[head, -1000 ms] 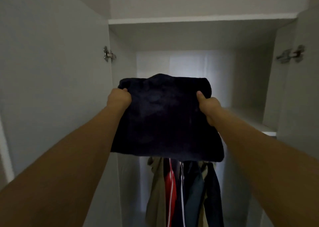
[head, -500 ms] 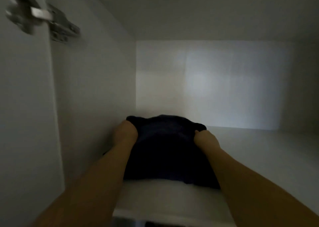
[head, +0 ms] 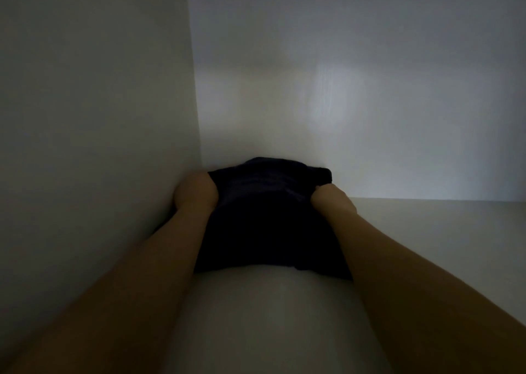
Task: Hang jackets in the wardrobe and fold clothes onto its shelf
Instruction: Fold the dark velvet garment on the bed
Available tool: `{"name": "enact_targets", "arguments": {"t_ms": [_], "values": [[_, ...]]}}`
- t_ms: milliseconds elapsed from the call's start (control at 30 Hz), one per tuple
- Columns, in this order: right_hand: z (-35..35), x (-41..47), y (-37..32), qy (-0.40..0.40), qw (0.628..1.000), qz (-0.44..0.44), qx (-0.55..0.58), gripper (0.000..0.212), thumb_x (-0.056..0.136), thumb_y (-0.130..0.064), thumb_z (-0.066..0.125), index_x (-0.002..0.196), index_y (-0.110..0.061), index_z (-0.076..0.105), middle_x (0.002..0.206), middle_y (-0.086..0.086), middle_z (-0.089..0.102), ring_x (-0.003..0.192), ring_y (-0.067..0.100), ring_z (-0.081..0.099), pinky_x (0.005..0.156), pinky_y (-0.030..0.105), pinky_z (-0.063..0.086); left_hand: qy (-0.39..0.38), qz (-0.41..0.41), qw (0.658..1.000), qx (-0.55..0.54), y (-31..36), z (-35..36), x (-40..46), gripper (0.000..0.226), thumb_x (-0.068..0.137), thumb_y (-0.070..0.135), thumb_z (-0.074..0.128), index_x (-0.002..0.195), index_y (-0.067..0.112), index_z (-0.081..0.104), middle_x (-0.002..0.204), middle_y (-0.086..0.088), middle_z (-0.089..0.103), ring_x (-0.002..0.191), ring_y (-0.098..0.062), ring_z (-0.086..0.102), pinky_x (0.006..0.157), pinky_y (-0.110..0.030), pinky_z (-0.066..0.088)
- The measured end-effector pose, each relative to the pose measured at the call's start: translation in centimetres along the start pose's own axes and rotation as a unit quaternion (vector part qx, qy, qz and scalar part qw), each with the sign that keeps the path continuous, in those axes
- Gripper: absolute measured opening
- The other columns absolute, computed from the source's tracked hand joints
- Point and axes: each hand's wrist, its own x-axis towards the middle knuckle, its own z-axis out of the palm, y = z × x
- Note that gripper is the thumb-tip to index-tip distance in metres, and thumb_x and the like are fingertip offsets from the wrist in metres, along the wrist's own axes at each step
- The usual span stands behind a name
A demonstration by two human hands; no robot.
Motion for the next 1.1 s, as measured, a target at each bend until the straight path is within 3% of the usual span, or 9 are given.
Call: {"name": "enact_targets", "arguments": {"t_ms": [133, 233, 433, 500, 600, 733, 833, 933, 1100], "values": [[0.0, 1.6, -0.6, -0.036, 0.999, 0.008, -0.035, 0.045, 0.1, -0.021, 0.036, 0.143, -0.007, 0.041, 0.144, 0.014, 0.043, 0.131, 0.03, 0.043, 0.111, 0.04, 0.033, 0.006, -0.003, 1.0, 0.018, 0.2, 0.6, 1.0, 0.029, 0.097, 0.008, 0.044, 0.115, -0.001, 0.065, 0.122, -0.023, 0.062, 0.112, -0.038, 0.06, 0.089, -0.045, 0.049], [0.6, 2.1, -0.2, 0.023, 0.998, -0.043, -0.045, 0.039, 0.1, -0.02, 0.034, 0.13, -0.003, 0.051, 0.131, 0.017, 0.054, 0.121, 0.034, 0.052, 0.096, 0.041, 0.043, 0.004, -0.014, 1.0, 0.009, -0.1, 1.0, 1.2, 0.029, 0.097, 0.008, 0.044, 0.114, -0.001, 0.066, 0.122, -0.022, 0.062, 0.112, -0.038, 0.06, 0.088, -0.045, 0.049], [-1.7, -0.2, 1.2, 0.031, 0.992, -0.035, 0.115, 0.052, 0.103, -0.034, 0.038, 0.136, 0.005, 0.043, 0.132, 0.025, 0.051, 0.116, 0.036, 0.052, 0.086, 0.035, 0.043, -0.051, -0.015, 0.999, -0.001, 0.0, -1.1, 0.4, 0.033, 0.099, 0.01, 0.045, 0.125, -0.004, 0.059, 0.134, -0.024, 0.055, 0.122, -0.039, 0.053, 0.099, -0.045, 0.044], [-3.7, -2.1, 3.0, 0.074, 0.981, -0.034, 0.177, 0.056, 0.1, -0.039, 0.041, 0.131, 0.008, 0.045, 0.129, 0.024, 0.054, 0.109, 0.034, 0.054, 0.083, 0.033, 0.041, -0.03, -0.011, 0.999, -0.002, 0.7, -2.7, -0.5, 0.033, 0.098, 0.011, 0.047, 0.125, -0.004, 0.059, 0.133, -0.025, 0.055, 0.122, -0.04, 0.053, 0.099, -0.046, 0.044], [-7.4, -6.4, 6.1, 0.132, 0.981, -0.066, 0.129, 0.056, 0.1, -0.037, 0.043, 0.139, 0.003, 0.039, 0.138, 0.019, 0.048, 0.12, 0.033, 0.049, 0.086, 0.031, 0.036, 0.046, 0.012, 0.999, -0.027, 2.9, -5.3, -3.4, 0.027, 0.095, 0.008, 0.047, 0.115, -0.004, 0.061, 0.122, -0.025, 0.06, 0.111, -0.04, 0.059, 0.088, -0.044, 0.048], [-13.0, -14.3, 10.9, 0.181, 0.977, -0.112, 0.011, 0.053, 0.1, -0.033, 0.046, 0.144, -0.005, 0.037, 0.144, 0.014, 0.045, 0.129, 0.029, 0.047, 0.102, 0.035, 0.037, 0.098, 0.184, 0.971, -0.117, 9.0, -6.7, -10.6, 0.017, 0.1, 0.01, 0.041, 0.095, 0.001, 0.055, 0.1, -0.024, 0.061, 0.087, -0.035, 0.058, 0.068, -0.038, 0.042], [-16.8, -21.2, 15.5, 0.21, 0.971, -0.105, -0.05, 0.052, 0.1, -0.033, 0.047, 0.145, -0.01, 0.036, 0.147, 0.01, 0.043, 0.128, 0.028, 0.048, 0.106, 0.038, 0.037, 0.09, 0.313, 0.937, -0.127, 14.7, -6.3, -18.4, 0.028, 0.103, 0.019, 0.041, 0.107, -0.003, 0.057, 0.111, -0.024, 0.062, 0.098, -0.035, 0.057, 0.086, -0.04, 0.043], [-20.4, -28.8, 20.5, 0.237, 0.964, -0.08, -0.087, 0.053, 0.1, -0.034, 0.047, 0.147, -0.014, 0.034, 0.15, 0.007, 0.039, 0.133, 0.027, 0.042, 0.109, 0.036, 0.034, 0.069, 0.41, 0.899, -0.136, 19.8, -6.1, -27.0, 0.04, 0.103, 0.025, 0.039, 0.133, 0.0, 0.049, 0.133, -0.019, 0.055, 0.121, -0.032, 0.05, 0.107, -0.038, 0.028], [-25.6, -41.3, 29.3, 0.255, 0.959, -0.031, -0.122, 0.054, 0.098, -0.029, 0.049, 0.147, -0.012, 0.033, 0.15, 0.008, 0.038, 0.132, 0.026, 0.043, 0.108, 0.033, 0.033, 0.054, 0.496, 0.852, -0.158, 26.1, -8.3, -41.4, 0.041, 0.103, 0.028, 0.039, 0.135, 0.005, 0.048, 0.135, -0.014, 0.054, 0.124, -0.03, 0.048, 0.115, -0.037, 0.018]]}}
